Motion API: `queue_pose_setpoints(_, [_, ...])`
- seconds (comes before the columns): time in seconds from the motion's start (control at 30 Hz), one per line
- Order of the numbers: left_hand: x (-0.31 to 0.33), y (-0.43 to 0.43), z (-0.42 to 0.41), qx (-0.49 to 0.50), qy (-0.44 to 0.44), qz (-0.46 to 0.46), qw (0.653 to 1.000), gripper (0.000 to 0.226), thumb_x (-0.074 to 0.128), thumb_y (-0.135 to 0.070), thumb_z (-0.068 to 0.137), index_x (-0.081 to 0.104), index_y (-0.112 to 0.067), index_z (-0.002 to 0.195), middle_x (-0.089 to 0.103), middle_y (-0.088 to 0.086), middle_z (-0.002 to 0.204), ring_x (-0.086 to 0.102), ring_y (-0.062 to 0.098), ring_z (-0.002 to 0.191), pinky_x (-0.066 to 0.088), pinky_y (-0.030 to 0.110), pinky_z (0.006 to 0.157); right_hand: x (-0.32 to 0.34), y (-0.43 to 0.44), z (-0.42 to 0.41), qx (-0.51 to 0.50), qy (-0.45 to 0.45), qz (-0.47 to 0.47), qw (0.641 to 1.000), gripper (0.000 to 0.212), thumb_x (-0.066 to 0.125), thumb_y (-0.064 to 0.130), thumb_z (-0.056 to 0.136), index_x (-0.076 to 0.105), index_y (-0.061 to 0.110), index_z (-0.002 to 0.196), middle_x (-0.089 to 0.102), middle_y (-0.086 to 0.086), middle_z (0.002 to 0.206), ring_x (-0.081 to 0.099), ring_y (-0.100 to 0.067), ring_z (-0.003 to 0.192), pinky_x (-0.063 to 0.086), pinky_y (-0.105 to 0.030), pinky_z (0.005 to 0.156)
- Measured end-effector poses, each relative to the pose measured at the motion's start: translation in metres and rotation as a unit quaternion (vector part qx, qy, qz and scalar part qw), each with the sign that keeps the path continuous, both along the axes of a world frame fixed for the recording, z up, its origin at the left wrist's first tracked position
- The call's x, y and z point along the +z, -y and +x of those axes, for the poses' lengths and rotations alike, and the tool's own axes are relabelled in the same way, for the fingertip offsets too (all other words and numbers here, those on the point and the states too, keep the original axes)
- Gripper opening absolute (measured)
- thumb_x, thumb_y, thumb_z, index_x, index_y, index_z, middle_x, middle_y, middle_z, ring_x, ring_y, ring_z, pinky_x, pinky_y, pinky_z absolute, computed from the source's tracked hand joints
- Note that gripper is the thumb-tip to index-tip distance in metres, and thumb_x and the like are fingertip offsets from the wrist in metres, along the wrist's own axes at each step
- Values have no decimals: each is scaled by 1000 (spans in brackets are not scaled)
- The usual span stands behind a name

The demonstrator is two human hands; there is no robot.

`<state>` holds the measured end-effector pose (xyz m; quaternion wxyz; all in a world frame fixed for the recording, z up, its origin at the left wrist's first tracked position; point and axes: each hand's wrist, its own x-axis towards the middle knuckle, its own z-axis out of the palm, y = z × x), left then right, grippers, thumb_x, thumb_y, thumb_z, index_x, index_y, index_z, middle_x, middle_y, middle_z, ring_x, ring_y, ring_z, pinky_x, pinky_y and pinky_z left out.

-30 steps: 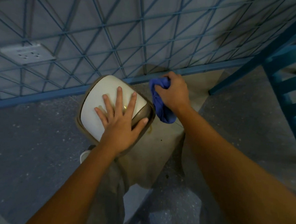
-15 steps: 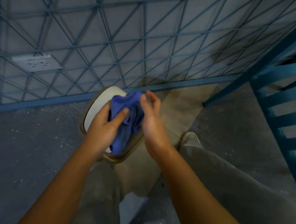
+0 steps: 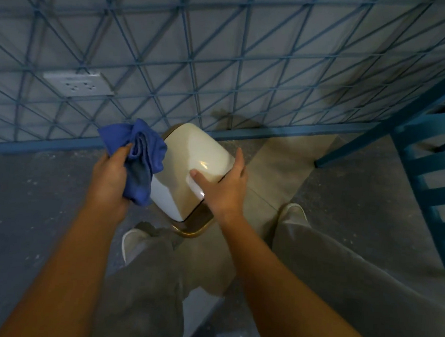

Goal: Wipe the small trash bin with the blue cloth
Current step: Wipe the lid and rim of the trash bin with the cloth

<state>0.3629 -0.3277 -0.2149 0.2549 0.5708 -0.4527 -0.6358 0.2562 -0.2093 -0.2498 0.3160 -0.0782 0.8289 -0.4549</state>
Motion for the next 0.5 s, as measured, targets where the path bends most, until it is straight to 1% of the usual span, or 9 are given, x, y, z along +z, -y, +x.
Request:
queue_pose_setpoints(0.07, [-6,1,-1,15,17,6,1000,29,45,-25,95,54,-13,119,58,2,108,57,17,97,44,29,81,-2,1,-15,46,-13,1,999,101,79,36,68,15,29,146,15,-6,155,22,-30,141,31,-53,111])
queue_pose_setpoints(0.1, [-9,1,-1,18,20,5,1000,30,46,-26,95,54,-12,120,58,3,107,57,18,97,44,28,80,-3,0,-25,66,-22,0,998,96,79,33,69,20,26,145,17,-6,154,24,-29,139,32,-50,111])
queue_pose_setpoints(0.17, [-11,0,-2,16,17,2,1000,31,47,-25,94,54,-12,121,60,1,101,59,13,87,46,24,72,-3,-1,-44,104,-38,-3,994,90,78,29,71,26,21,144,20,-7,152,29,-27,137,34,-44,111])
queue_pose_setpoints(0.2, [-13,0,-2,18,15,5,1000,32,46,-25,94,54,-11,122,60,1,101,58,11,83,46,23,69,-3,-1,-55,120,-42,-5,992,89,78,27,71,28,19,144,21,-9,152,31,-27,136,34,-43,111])
queue_pose_setpoints(0.27, [-17,2,1,32,27,17,999,35,47,-25,94,53,-9,124,58,6,108,57,14,83,45,24,68,-3,0,-73,156,-47,-9,987,86,78,25,72,31,18,144,21,-10,153,29,-27,137,31,-44,113])
queue_pose_setpoints(0.37, [-25,4,6,54,57,52,996,38,48,-27,93,53,-6,124,58,12,115,55,21,91,44,31,75,-2,1,-97,221,-55,2,974,84,76,23,74,30,17,144,17,-9,155,22,-24,142,24,-44,117])
queue_pose_setpoints(0.43, [-28,3,10,64,70,68,993,37,48,-26,94,54,-5,122,58,13,112,53,22,92,42,32,75,0,1,-110,256,-50,-1,965,82,75,19,76,30,16,144,17,-9,155,21,-23,143,23,-44,117])
queue_pose_setpoints(0.5, [-31,4,13,67,75,69,993,35,48,-24,93,54,-3,120,58,14,110,53,23,92,42,33,75,6,1,-119,290,-60,7,955,78,72,15,79,30,15,144,14,-8,156,18,-21,144,20,-40,119])
